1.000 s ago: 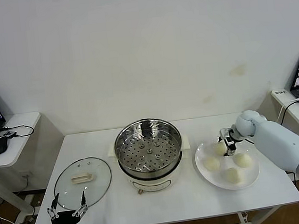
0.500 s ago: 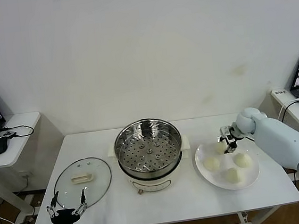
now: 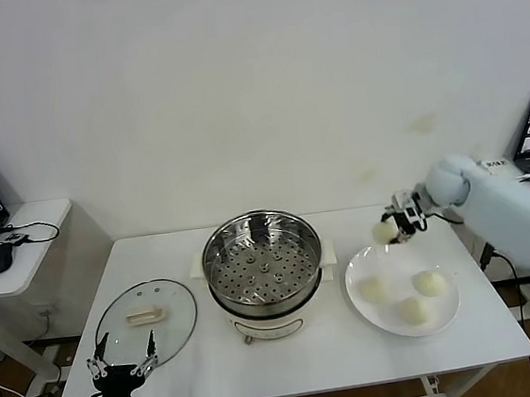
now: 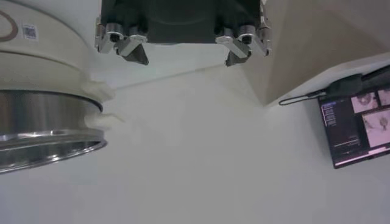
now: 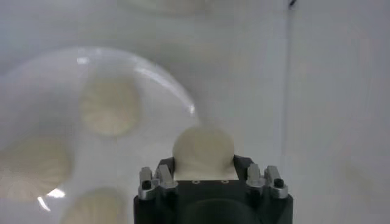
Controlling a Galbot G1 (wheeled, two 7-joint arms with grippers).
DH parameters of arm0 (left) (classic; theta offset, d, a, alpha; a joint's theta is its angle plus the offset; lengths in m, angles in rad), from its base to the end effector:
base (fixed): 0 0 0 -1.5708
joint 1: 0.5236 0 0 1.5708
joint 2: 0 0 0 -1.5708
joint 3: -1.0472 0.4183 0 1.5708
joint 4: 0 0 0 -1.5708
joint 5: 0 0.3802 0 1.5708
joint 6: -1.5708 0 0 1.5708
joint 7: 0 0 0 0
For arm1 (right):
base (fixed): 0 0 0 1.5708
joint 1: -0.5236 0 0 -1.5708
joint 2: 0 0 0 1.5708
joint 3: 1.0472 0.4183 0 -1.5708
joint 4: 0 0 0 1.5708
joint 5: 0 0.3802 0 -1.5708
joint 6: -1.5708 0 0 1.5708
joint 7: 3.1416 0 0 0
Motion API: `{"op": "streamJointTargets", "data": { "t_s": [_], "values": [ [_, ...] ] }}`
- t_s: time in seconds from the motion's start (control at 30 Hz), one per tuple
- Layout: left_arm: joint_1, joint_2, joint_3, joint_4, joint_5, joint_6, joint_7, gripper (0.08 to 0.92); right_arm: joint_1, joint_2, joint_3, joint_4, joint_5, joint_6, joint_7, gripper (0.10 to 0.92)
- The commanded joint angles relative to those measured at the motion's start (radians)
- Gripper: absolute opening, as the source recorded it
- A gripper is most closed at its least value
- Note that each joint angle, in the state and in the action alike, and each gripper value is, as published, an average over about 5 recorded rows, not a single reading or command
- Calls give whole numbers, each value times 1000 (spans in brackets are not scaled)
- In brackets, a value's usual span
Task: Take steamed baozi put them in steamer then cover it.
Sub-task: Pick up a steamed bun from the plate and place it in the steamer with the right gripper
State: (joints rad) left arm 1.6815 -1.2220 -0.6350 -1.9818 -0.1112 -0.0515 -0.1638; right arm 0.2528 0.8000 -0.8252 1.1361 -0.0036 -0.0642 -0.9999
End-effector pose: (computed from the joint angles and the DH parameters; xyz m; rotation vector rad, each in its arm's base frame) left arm 0.1385 0.1275 -0.3963 0.1342 -2.9811 -0.3854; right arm 0.6459 -0.1617 -0.1005 1.3000 -1.6416 1.6112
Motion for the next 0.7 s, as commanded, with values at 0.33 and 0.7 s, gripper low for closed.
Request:
{"op": "streamJointTargets", "data": {
  "t_s": [0.33, 0.7],
  "values": [
    [-3, -1, -6, -1, -3, -2, 1, 823, 331, 269, -266, 36, 209, 79, 75, 619],
    [0, 0, -34, -3, -19, -8, 1, 823, 295, 533, -405, -107, 93, 311, 114, 619]
  ]
}}
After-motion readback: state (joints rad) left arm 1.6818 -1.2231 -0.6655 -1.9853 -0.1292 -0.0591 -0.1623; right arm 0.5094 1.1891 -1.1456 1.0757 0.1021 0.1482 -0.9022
